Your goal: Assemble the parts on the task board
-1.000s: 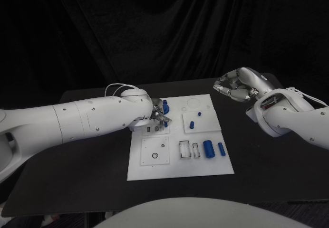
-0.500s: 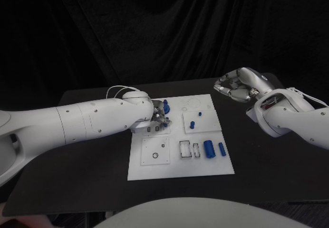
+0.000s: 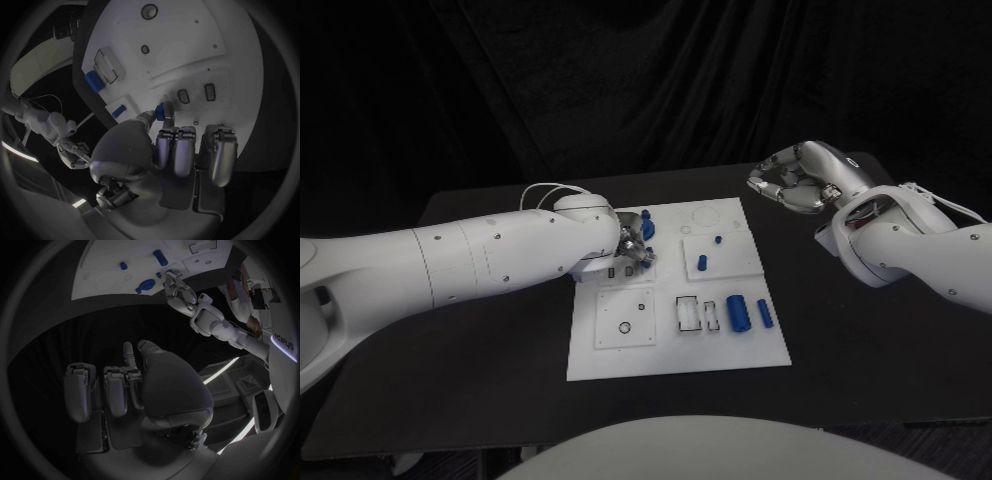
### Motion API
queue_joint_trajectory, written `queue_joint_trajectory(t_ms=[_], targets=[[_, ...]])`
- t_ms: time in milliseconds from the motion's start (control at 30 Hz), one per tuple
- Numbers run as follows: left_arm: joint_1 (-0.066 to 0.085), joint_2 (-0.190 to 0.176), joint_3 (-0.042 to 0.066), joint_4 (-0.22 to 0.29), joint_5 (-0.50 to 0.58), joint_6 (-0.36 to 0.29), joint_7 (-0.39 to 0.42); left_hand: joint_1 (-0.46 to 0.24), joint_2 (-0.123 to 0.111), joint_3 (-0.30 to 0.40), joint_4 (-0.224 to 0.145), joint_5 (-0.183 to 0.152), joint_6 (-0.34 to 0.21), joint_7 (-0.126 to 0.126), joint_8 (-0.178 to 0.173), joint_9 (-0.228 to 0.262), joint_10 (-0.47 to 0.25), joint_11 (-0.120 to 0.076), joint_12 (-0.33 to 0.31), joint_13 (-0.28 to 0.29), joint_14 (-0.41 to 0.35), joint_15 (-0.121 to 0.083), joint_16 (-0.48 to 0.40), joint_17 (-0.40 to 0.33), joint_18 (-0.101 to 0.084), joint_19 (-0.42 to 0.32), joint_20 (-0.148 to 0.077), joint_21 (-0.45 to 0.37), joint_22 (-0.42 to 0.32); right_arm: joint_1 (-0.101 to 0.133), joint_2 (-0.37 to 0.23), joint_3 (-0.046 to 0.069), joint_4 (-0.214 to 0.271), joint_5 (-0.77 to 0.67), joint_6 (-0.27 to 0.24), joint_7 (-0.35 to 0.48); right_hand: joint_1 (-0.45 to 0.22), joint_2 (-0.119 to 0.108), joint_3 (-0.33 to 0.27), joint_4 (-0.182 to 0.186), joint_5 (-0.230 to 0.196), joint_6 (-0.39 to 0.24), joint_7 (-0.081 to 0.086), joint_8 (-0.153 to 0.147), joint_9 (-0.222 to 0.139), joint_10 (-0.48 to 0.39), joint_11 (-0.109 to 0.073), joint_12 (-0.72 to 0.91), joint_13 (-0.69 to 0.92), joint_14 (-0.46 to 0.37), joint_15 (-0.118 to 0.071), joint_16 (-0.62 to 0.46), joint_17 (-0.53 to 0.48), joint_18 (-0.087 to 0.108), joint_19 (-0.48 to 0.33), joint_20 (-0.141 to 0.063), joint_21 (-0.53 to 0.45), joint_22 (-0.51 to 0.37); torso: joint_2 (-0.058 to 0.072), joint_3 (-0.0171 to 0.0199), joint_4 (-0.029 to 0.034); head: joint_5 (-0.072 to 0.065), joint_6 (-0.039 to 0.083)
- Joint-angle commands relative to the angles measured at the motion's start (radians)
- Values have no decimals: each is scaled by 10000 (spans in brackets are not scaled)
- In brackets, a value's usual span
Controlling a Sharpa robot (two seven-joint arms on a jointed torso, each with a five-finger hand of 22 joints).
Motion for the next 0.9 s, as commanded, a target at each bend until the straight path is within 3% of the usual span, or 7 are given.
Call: queue_joint_trajectory(t_ms=[33, 67, 367, 667, 900], targets=[[-17, -82, 7, 138, 7, -380, 211, -46, -126, 231, -42, 72, 104, -9, -74, 79, 1056, -59, 27, 2633, 1072, -77, 26, 2630, -63, 1054, -59, 40, 2628, 8, -22, 7, 22, -22, -166, -192, 66, -16, 52, 9, 31, 18, 29, -42, -16, 1051, 48, 26, 2635, 1063, 74, 29, 2635, 156, 516, 50, -59, 2317, -2, -6, -8, 52, -2], [-18, -151, 7, 219, 7, -463, 212, -160, -272, 603, -115, 139, 166, -23, -145, 192, 1056, -62, 27, 2633, 1072, -85, 26, 2630, -63, 1054, -74, 40, 2628, 8, -31, 7, 27, -22, -167, -196, 75, -20, 59, 10, 50, 28, 32, -43, -16, 1051, 52, 26, 2635, 1063, 79, 29, 2635, 161, 505, 56, -77, 2311, -8, -5, -8, 71, -2], [-11, -963, 8, 1123, 7, -1141, 187, -546, -681, 1660, -337, 330, 403, -54, -333, 546, 1056, -113, 27, 2633, 1072, -126, 26, 2630, -63, 1054, -109, 40, 2628, 8, -114, 7, 44, -22, -135, -240, 75, -20, 59, 10, 50, 28, 32, -43, -16, 1051, 52, 26, 2635, 1063, 79, 29, 2635, 161, 505, 56, -77, 2311, -19, -1, -5, 176, -2], [-6, -1685, 5, 1774, 7, -1516, 128, -676, -797, 1976, -383, 338, 448, -53, -443, 641, 1056, -121, 27, 2633, 1072, -137, 26, 2630, -63, 1054, -120, 40, 2628, -1, -145, 6, 28, -22, -27, -277, 88, -23, 68, 10, 73, 39, 36, -44, -18, 1051, 57, 26, 2635, 1063, 84, 29, 2635, 166, 494, 62, -95, 2304, -19, 4, 53, 307, -2], [-11, -1814, 4, 1737, 7, -1735, 153, -733, -821, 2069, -378, 275, 470, -49, -494, 661, 1056, -118, 27, 2633, 1072, -137, 26, 2630, -63, 1054, -122, 40, 2628, -11, -166, 6, 23, -22, 31, -295, 93, -22, 75, 11, 83, 41, 37, -47, -19, 1051, 58, 26, 2635, 1063, 86, 29, 2635, 168, 489, 65, -103, 2301, -25, 3, 96, 392, -2]])
